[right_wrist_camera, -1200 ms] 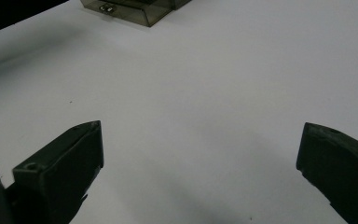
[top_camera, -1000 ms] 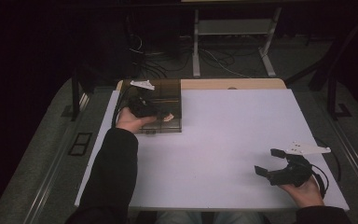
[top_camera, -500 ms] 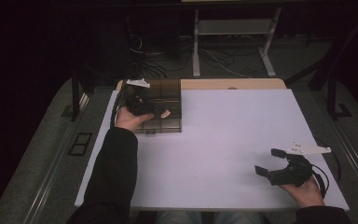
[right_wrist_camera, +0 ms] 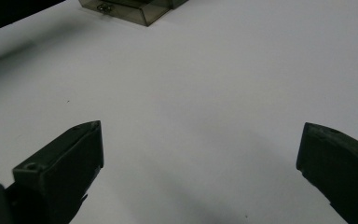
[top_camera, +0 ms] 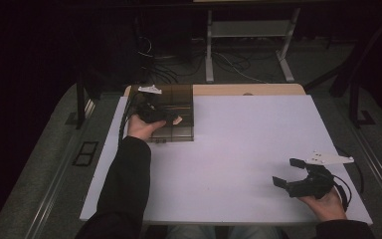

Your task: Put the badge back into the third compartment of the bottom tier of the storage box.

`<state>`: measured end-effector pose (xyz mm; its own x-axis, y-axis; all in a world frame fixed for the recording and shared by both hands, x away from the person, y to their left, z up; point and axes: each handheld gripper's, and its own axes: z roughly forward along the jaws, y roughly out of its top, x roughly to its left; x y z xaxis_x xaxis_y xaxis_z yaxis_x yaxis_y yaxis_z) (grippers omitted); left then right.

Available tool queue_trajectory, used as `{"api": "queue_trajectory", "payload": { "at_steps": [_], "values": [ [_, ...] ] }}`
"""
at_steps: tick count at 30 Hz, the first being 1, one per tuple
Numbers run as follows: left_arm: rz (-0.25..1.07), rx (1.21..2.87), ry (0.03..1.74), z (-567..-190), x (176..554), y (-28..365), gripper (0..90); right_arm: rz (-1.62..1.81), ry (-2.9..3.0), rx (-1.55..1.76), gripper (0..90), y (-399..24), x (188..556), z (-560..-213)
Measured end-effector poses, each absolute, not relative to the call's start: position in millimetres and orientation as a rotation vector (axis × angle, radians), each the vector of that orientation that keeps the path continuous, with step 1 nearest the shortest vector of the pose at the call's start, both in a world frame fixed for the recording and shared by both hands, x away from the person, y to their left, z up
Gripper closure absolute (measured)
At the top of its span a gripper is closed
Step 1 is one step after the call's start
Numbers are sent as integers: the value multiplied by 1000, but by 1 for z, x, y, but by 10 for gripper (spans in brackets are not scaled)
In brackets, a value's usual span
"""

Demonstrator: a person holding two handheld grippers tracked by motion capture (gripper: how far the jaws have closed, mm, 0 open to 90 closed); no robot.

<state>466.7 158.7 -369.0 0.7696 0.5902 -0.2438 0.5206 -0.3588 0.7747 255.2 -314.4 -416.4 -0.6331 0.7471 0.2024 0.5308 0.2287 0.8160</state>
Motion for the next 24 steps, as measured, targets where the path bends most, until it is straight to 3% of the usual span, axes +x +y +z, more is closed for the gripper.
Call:
{"api": "queue_trajectory", "payload": {
  "at_steps": [24],
  "values": [
    [87, 2048, 865, -398, 474, 149, 865, 1350, 2282, 1193, 3, -313, 256, -417]
  ]
}}
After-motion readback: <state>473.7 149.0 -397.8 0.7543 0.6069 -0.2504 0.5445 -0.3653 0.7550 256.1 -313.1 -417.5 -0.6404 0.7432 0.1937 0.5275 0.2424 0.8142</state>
